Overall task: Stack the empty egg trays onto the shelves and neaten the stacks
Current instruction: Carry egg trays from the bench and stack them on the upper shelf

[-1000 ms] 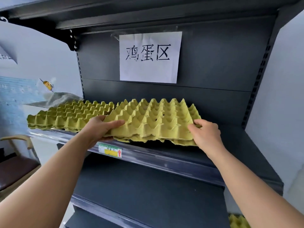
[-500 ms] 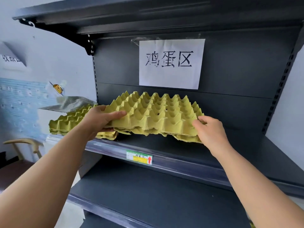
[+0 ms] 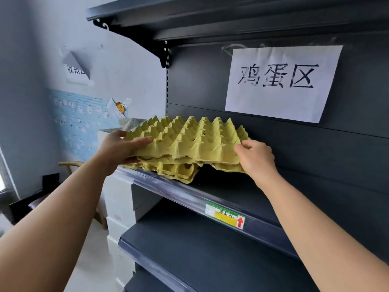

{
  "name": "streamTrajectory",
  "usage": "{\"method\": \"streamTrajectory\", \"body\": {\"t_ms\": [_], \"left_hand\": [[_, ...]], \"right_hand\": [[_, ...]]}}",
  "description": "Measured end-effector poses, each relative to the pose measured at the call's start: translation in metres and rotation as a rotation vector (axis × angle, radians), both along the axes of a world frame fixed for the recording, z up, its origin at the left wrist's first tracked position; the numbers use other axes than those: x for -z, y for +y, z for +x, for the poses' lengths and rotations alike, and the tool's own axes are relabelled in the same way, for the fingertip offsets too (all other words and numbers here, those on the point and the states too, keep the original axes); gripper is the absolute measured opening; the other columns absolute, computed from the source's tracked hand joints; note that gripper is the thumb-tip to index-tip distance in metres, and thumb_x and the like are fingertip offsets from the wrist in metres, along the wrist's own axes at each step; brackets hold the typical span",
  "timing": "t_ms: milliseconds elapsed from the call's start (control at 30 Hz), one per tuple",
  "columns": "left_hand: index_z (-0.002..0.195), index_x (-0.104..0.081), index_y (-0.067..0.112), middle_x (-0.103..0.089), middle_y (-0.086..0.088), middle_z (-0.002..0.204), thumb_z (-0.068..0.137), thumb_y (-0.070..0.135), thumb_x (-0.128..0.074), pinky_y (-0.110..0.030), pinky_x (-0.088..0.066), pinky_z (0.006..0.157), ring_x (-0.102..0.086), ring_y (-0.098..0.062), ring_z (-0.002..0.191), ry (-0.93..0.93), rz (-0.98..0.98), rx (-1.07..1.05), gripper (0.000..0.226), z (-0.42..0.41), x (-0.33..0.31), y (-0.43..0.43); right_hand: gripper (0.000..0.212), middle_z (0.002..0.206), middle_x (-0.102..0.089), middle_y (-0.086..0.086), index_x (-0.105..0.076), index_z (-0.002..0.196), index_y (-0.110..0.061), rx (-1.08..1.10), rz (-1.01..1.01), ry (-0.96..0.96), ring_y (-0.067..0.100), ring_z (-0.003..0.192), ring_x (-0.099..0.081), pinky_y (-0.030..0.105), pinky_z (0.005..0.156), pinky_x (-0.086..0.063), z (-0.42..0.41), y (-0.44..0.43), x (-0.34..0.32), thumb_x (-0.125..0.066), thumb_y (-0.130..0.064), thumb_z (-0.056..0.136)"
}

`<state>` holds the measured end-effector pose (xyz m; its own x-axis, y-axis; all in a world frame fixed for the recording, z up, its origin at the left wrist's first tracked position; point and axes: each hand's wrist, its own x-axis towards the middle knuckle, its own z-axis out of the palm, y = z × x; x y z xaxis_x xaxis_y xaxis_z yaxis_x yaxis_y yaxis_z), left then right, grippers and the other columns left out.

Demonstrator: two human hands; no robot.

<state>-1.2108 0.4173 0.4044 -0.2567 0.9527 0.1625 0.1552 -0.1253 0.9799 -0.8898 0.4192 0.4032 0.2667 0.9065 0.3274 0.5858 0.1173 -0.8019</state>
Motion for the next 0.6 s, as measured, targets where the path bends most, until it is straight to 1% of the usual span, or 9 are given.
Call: {"method": "streamTrajectory", "body": {"t_ms": [100,167,233,267,367,400,500,567,600], "left_hand": [[0.129,-0.052,0.004,-0.066,-0.013,0.111,0.043,0.044,-0.088,-0.03,-0.059,0.057,-0.07,-0.024,0.087,0.006,0.015,-0.009,0.102,-0.019,0.001,0.018],[0.132,-0.05,0.002,-0.065,-0.012,0.112,0.046,0.045,-0.085,-0.028,-0.059,0.057,-0.069,-0.023,0.089,0.039,0.013,-0.014,0.102,-0.035,0.003,0.034],[0.133,-0.051,0.003,-0.064,-0.011,0.115,0.044,0.054,-0.085,-0.028,-0.059,0.059,-0.068,-0.022,0.091,0.1,0.026,-0.019,0.107,-0.05,0.005,0.052],[0.134,-0.051,0.005,-0.063,-0.01,0.118,0.044,0.059,-0.083,-0.03,-0.059,0.063,-0.068,-0.021,0.093,0.136,0.034,-0.023,0.109,-0.057,0.005,0.06],[0.136,-0.05,0.01,-0.06,-0.006,0.125,0.041,0.071,-0.08,-0.039,-0.054,0.088,-0.063,-0.021,0.103,0.217,0.045,-0.029,0.117,-0.072,0.011,0.078],[0.136,-0.05,0.011,-0.06,-0.005,0.126,0.038,0.075,-0.079,-0.04,-0.052,0.091,-0.062,-0.021,0.106,0.232,0.04,-0.02,0.12,-0.077,0.014,0.084],[0.135,-0.052,0.016,-0.062,-0.004,0.124,0.037,0.081,-0.074,-0.042,-0.052,0.093,-0.062,-0.022,0.107,0.286,0.037,-0.001,0.12,-0.084,0.019,0.096],[0.134,-0.053,0.017,-0.061,-0.001,0.125,0.041,0.084,-0.071,-0.042,-0.049,0.097,-0.06,-0.021,0.11,0.35,0.051,0.012,0.116,-0.087,0.019,0.102],[0.134,-0.053,0.017,-0.061,-0.001,0.126,0.046,0.082,-0.071,-0.04,-0.048,0.098,-0.059,-0.02,0.111,0.367,0.063,0.023,0.111,-0.088,0.018,0.105]], "right_hand": [[0.045,0.128,-0.049,0.013,-0.059,0.127,-0.025,0.021,-0.018,-0.014,0.032,0.118,-0.039,0.03,0.072,-0.033,-0.028,0.012,-0.001,-0.048,-0.041,0.085],[0.045,0.133,-0.042,0.015,-0.054,0.133,-0.024,0.036,-0.029,-0.023,0.032,0.122,-0.033,0.029,0.075,-0.03,-0.046,0.016,-0.001,-0.048,-0.037,0.089],[0.046,0.134,-0.039,0.016,-0.052,0.135,-0.023,0.053,-0.028,-0.027,0.031,0.122,-0.031,0.029,0.077,-0.029,-0.063,0.02,-0.001,-0.049,-0.036,0.091],[0.046,0.134,-0.038,0.016,-0.051,0.135,-0.023,0.066,-0.028,-0.028,0.031,0.122,-0.031,0.029,0.077,-0.03,-0.07,0.022,-0.001,-0.049,-0.036,0.091],[0.048,0.135,-0.036,0.016,-0.049,0.137,-0.023,0.113,-0.053,-0.041,0.031,0.123,-0.03,0.029,0.071,-0.032,-0.089,0.026,0.002,-0.049,-0.037,0.091],[0.048,0.135,-0.036,0.016,-0.048,0.138,-0.023,0.13,-0.063,-0.048,0.031,0.124,-0.03,0.029,0.07,-0.031,-0.094,0.026,0.003,-0.049,-0.037,0.091],[0.048,0.132,-0.039,0.017,-0.048,0.137,-0.023,0.175,-0.079,-0.042,0.032,0.124,-0.03,0.03,0.078,-0.031,-0.104,0.024,0.008,-0.048,-0.039,0.091],[0.048,0.129,-0.043,0.016,-0.049,0.136,-0.021,0.201,-0.09,-0.032,0.032,0.124,-0.031,0.031,0.082,-0.031,-0.108,0.023,0.009,-0.048,-0.039,0.092],[0.048,0.129,-0.044,0.016,-0.05,0.136,-0.021,0.214,-0.093,-0.031,0.033,0.124,-0.031,0.032,0.083,-0.03,-0.111,0.022,0.009,-0.048,-0.039,0.092]]}}
